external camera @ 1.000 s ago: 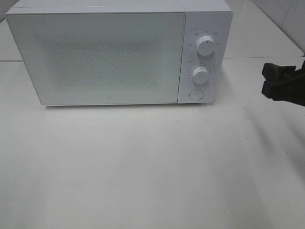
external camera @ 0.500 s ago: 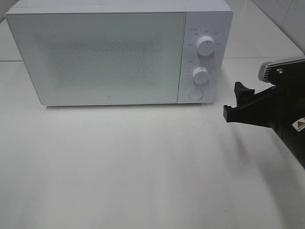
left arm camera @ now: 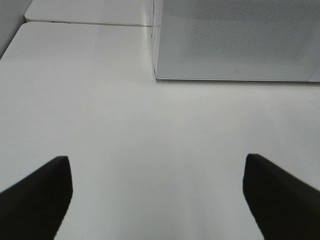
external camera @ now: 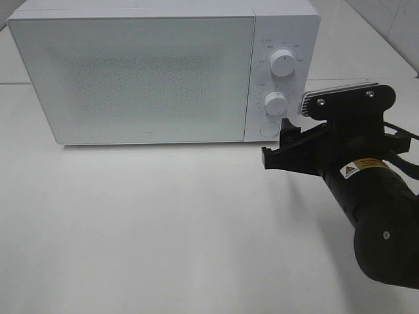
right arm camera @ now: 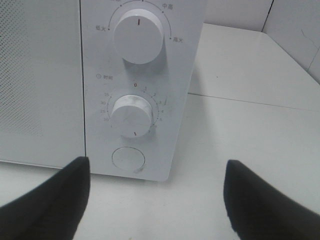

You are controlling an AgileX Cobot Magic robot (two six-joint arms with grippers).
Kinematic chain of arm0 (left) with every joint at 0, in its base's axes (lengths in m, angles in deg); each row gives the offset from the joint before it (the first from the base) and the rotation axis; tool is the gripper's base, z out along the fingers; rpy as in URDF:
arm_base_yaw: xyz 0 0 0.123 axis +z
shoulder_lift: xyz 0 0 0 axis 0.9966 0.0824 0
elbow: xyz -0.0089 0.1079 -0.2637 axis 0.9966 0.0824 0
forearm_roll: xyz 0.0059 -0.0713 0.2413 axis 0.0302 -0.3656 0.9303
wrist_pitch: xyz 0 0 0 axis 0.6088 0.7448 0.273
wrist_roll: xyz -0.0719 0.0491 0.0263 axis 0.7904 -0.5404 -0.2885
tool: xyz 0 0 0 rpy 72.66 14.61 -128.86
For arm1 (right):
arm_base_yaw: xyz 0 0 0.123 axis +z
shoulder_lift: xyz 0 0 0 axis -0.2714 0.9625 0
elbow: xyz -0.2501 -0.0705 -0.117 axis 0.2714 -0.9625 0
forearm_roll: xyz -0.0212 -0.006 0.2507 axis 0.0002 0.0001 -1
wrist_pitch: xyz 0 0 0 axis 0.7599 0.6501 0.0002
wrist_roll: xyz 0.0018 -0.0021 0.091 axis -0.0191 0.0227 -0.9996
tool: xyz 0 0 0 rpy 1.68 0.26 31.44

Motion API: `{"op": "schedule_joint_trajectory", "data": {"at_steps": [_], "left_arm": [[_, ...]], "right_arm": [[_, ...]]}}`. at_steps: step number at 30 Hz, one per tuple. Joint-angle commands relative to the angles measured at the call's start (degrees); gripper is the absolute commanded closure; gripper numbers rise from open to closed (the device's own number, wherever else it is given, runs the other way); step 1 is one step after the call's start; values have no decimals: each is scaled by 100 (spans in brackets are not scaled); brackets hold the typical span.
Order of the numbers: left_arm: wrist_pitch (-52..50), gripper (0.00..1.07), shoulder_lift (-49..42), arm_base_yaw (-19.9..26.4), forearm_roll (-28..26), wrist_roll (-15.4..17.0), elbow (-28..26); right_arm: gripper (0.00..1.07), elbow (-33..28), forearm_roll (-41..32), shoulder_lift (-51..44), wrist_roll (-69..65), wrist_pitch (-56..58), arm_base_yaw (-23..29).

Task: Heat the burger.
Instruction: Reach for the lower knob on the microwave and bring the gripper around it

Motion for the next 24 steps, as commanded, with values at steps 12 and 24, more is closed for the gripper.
{"op": "schedule_joint_trajectory", "data": {"at_steps": [12, 24], "left_arm": [[6, 22, -92, 23, 0, 17, 11], [6, 22, -92, 23, 0, 17, 11]], "right_arm": [[33, 86, 52, 46, -6, -195, 6], [33, 625, 258, 705, -166, -149, -258]]}}
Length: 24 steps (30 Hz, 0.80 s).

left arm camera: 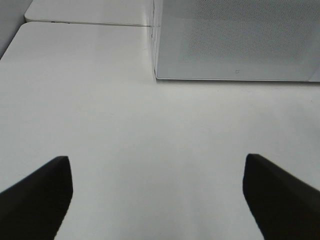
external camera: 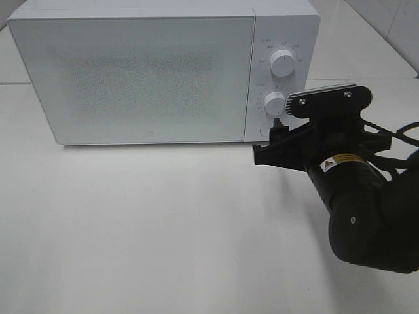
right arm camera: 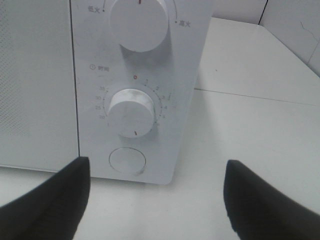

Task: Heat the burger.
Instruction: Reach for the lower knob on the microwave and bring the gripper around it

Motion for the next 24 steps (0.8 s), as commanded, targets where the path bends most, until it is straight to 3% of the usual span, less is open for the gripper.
{"op": "schedule_joint_trajectory", "data": {"at_steps": [1, 24], "left_arm": [[6, 22, -86, 23, 0, 17, 11], [6, 22, -86, 23, 11, 17, 11]], "right_arm": [[33, 292, 201, 206, -52, -138, -40], [33, 1398, 1003, 1008, -430, 435, -796]]}}
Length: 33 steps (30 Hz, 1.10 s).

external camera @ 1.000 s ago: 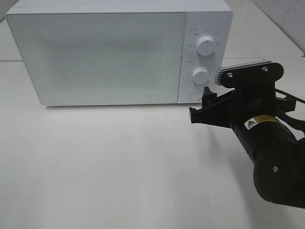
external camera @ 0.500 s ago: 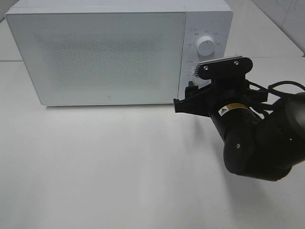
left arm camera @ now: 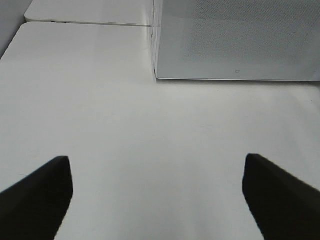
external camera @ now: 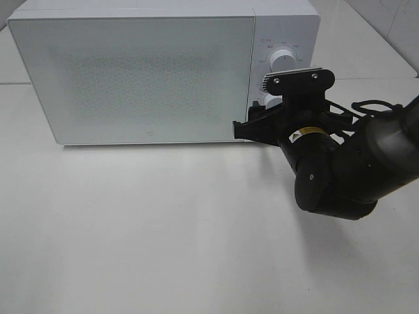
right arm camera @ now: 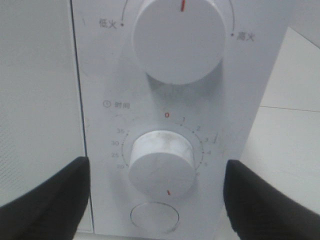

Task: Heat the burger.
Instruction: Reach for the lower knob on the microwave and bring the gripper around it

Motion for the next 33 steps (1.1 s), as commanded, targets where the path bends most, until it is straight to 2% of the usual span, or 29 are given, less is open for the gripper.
{"op": "schedule_joint_trajectory", "data": {"at_steps": [1, 27, 33], "left_arm": [[6, 22, -86, 23, 6, 17, 11], [6, 22, -86, 23, 11, 17, 11], [6, 22, -86, 23, 11, 17, 11]], "right_arm": [[33, 212, 115, 115, -92, 29, -120], [33, 665, 195, 413, -258, 23, -298], [37, 682, 201, 413, -258, 11, -298]]}}
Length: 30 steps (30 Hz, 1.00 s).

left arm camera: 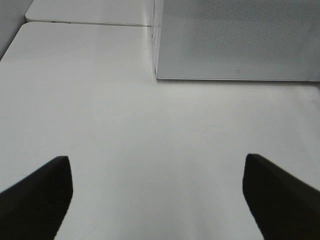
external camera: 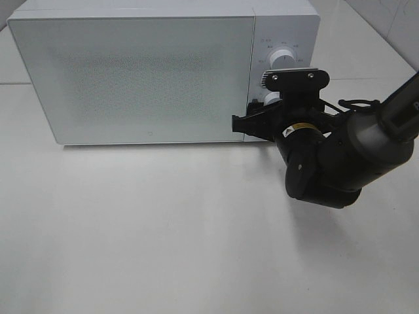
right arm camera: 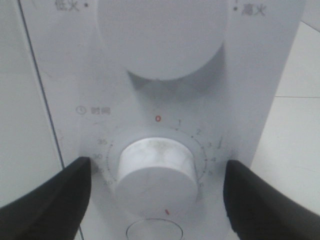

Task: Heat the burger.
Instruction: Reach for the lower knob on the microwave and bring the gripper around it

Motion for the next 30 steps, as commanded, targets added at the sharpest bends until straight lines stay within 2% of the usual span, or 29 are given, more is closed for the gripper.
{"op": "schedule_joint_trajectory", "data": {"at_steps": [1, 5, 6, 7, 10, 12, 15, 16, 18, 19, 30], "left_arm": [[6, 22, -86, 23, 6, 17, 11], [6, 22, -86, 23, 6, 17, 11], [6, 22, -86, 23, 6, 17, 11], [6, 22, -86, 23, 6, 17, 11], [6, 22, -86, 23, 6, 17, 11], [6, 22, -86, 23, 6, 17, 11], [6, 22, -86, 23, 6, 17, 11], [6, 22, -86, 23, 6, 17, 11], [6, 22, -86, 23, 6, 17, 11], [6, 22, -86, 23, 6, 17, 11], [6, 22, -86, 23, 6, 17, 11]], "right_arm": [[38, 172, 178, 0, 17, -155, -34], [45, 172, 178, 0, 17, -235, -34], [49, 172, 178, 0, 17, -286, -34], [57, 172, 178, 0, 17, -401, -34], [63, 172, 178, 0, 17, -470, -34], [84, 172, 178, 0, 17, -728, -34], [90, 172, 183, 0, 17, -802, -34], [98, 172, 212, 0, 17, -945, -34], [100, 172, 241, 0, 17, -1066, -34], [105, 172, 269, 0, 17, -1100, -34], [107, 172, 384, 0, -327, -1392, -34]]}}
